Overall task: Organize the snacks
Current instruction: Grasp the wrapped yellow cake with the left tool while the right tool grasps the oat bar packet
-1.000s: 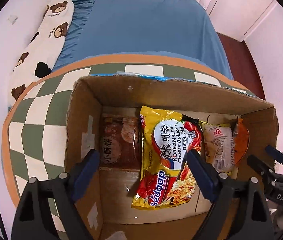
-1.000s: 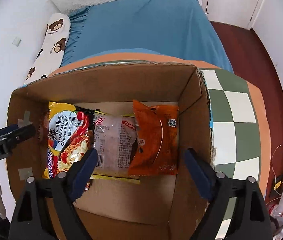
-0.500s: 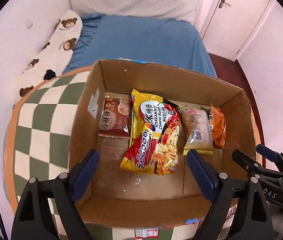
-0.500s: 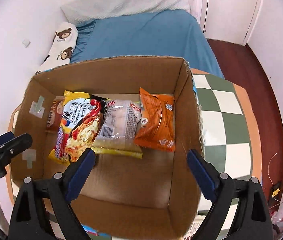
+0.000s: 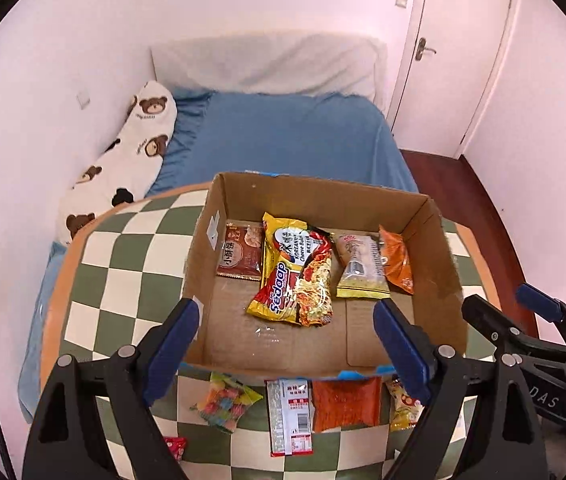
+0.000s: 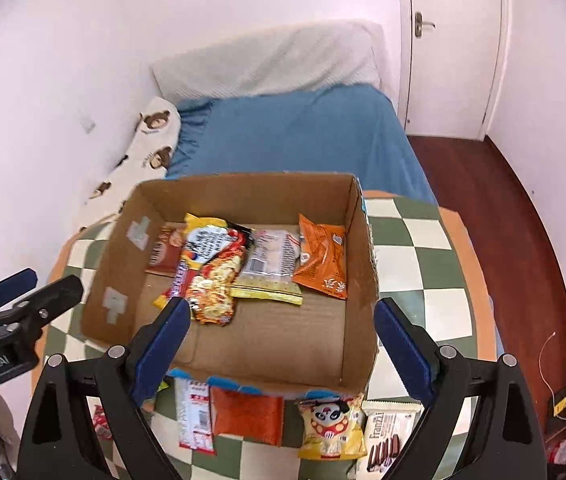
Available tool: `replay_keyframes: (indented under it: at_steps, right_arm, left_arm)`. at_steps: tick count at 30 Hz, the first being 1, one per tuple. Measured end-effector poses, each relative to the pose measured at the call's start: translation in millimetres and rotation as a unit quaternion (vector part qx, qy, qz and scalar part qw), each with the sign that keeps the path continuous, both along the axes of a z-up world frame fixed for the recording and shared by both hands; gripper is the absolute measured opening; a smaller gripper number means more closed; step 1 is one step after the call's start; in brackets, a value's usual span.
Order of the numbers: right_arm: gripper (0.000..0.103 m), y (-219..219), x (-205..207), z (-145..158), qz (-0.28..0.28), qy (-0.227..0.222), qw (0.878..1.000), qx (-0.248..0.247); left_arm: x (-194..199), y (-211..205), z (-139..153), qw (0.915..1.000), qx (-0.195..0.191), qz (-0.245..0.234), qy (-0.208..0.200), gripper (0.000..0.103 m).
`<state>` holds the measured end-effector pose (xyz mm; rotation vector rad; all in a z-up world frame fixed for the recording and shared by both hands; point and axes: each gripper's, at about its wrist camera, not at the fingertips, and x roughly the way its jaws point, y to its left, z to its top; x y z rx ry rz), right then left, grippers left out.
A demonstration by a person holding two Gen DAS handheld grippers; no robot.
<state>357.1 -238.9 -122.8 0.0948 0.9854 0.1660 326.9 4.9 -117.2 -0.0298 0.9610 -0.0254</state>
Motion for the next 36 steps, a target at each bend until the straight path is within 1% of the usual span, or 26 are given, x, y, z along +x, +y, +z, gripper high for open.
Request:
replay_keyframes:
  at_steps: [4, 8, 9, 12, 13, 16, 17, 19, 21, 22, 24, 26, 28, 29, 31, 33, 35, 36]
  right_arm:
    - [0.095, 1, -23, 14, 0.003, -0.001, 1.0, 0.018]
    - [0.095, 0, -50, 10, 0.002, 0.021, 0.999, 0.035]
    - [0.095, 1, -59, 4, 0.0, 0.035, 0.999, 0.039]
    - [0.095, -2, -79, -16, -0.007, 0.069, 0.997, 0.042]
    - [0.095, -3, -88, -27, -0.014, 0.087, 0.995, 0.042]
    - [0.095, -10, -110, -61, -0.035, 0.143, 0.988, 0.049]
    - [0.095, -13, -118, -71, -0.044, 0.157, 0.985, 0.049]
    - [0.095, -18, -134, -95, -0.06, 0.189, 0.979, 0.05]
    - [0.095, -23, -149, -118, -0.079, 0.217, 0.972, 0.05]
    - [0.095, -26, -157, -130, -0.088, 0.233, 0.967, 0.051]
    - [0.095, -29, -167, -148, -0.103, 0.254, 0.96, 0.05]
    - [0.095, -33, -174, -165, -0.115, 0.274, 0.954, 0.05]
    - [0.095, -37, -180, -178, -0.126, 0.286, 0.948, 0.052]
    - [0.095, -38, -181, -183, -0.128, 0.29, 0.947, 0.05]
    - [0.095, -40, -184, -191, -0.135, 0.295, 0.945, 0.048]
    - [0.095, -42, -183, -199, -0.139, 0.301, 0.942, 0.05]
    - [0.095, -45, -180, -207, -0.143, 0.308, 0.939, 0.054]
    - [0.095, -47, -179, -211, -0.145, 0.312, 0.937, 0.056]
  left_arm:
    - [-23, 0, 9, 0.9999, -0.014, 0.002, -0.007, 0.089]
    - [-46, 9, 4, 0.9996, -0.026, 0.007, 0.009, 0.089]
    - [-53, 13, -1, 0.9995, -0.027, 0.01, 0.015, 0.089]
    - [-73, 30, -25, 0.9976, -0.039, 0.019, 0.054, 0.089]
    - [-81, 39, -40, 0.9957, -0.041, 0.026, 0.08, 0.089]
    - [-102, 66, -79, 0.9882, -0.048, 0.049, 0.138, 0.089]
    - [-112, 76, -97, 0.9832, -0.051, 0.059, 0.165, 0.089]
    - [-133, 92, -134, 0.9714, -0.066, 0.066, 0.218, 0.089]
    - [-151, 101, -165, 0.9601, -0.071, 0.066, 0.262, 0.089]
    - [-165, 105, -188, 0.9501, -0.083, 0.062, 0.294, 0.089]
    - [-185, 105, -218, 0.9402, -0.088, 0.044, 0.326, 0.089]
    - [-202, 99, -238, 0.9344, -0.08, 0.013, 0.347, 0.089]
    - [-213, 89, -257, 0.9303, -0.061, -0.021, 0.361, 0.089]
    - [-216, 86, -265, 0.9287, -0.057, -0.029, 0.365, 0.089]
    - [-218, 80, -282, 0.9251, -0.049, -0.039, 0.375, 0.085]
    - [-217, 76, -293, 0.924, -0.042, -0.038, 0.378, 0.061]
    - [-214, 72, -301, 0.9257, -0.036, -0.036, 0.375, 0.061]
    - [-213, 70, -302, 0.9263, -0.032, -0.033, 0.374, 0.057]
